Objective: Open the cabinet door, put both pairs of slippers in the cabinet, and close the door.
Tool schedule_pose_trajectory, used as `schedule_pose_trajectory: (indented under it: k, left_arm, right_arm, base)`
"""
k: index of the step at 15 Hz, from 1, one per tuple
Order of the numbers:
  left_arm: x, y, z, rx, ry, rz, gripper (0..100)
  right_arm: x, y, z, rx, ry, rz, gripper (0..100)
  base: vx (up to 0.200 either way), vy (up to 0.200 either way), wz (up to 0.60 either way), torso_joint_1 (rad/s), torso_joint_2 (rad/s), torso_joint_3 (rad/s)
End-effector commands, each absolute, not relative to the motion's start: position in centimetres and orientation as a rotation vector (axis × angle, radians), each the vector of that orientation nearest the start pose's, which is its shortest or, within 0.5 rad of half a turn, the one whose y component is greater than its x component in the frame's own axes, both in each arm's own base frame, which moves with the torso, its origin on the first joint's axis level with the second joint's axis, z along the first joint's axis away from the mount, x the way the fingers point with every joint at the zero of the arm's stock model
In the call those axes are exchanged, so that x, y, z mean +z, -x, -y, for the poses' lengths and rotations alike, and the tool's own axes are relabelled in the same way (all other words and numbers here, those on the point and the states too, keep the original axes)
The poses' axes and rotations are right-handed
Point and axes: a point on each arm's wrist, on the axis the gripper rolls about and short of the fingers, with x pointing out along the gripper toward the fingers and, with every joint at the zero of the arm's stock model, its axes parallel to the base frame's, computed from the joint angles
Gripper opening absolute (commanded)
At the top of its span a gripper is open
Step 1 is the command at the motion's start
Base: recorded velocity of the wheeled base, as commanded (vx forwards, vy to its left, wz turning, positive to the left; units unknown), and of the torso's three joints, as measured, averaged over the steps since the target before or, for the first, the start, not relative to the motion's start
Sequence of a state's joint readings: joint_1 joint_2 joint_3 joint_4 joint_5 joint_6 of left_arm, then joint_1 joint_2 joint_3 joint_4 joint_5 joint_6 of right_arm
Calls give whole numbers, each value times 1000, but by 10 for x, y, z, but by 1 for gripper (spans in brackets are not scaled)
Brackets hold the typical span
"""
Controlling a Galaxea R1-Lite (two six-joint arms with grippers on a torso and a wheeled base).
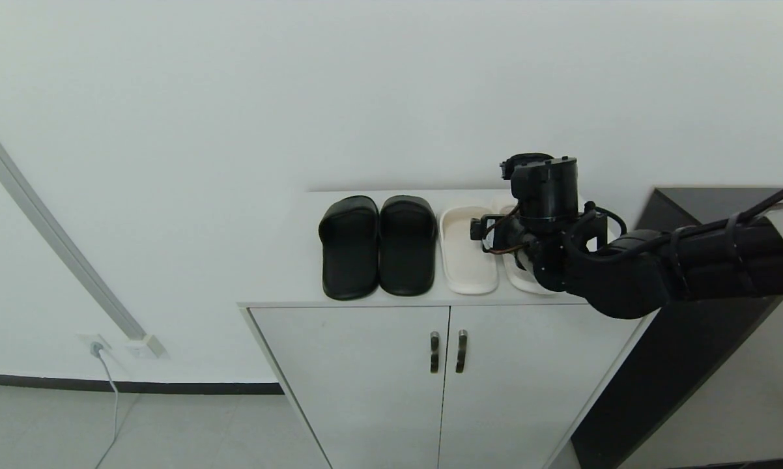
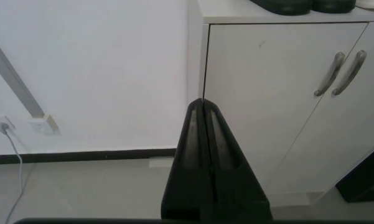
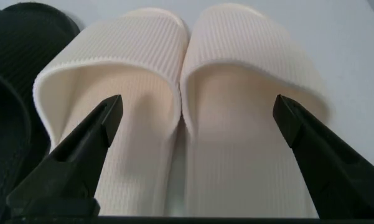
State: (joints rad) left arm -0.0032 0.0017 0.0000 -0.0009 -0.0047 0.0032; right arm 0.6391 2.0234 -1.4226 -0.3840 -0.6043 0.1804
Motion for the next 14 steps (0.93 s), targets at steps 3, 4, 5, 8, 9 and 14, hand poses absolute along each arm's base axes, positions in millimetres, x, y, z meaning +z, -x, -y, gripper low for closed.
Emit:
schedule_pose_trajectory:
  k: [3,4,5,8,9,14]
  left_arm:
    - [76,23,0,-8,-3,0,0]
    - [76,23,0,-8,-3,0,0]
    - [76,23,0,-8,-3,0,0]
    - [76,23,0,-8,-3,0,0]
    - [76,23,0,-8,-3,0,0]
    - [76,23,0,-8,-3,-2,0]
  right_arm:
    - [207,-362,-240,33,-48,-169,100]
    - [207,-367,-241,36,-52,-163,100]
    - [208,-371,-243,46,-50,-158,100]
    - [204,-383,-245,42,-44,-149,100]
    - [203,-385,-246,40,-45,-148,100]
    - [203,-387,-244,35,-40,-145,0]
  base:
    - [0,0,0,0,0,0]
    - [0,0,0,0,0,0]
    - [0,0,0,0,0,0]
    - [0,0,0,0,0,0]
    - [0,0,0,0,0,0]
    - [0,0,0,0,0,0]
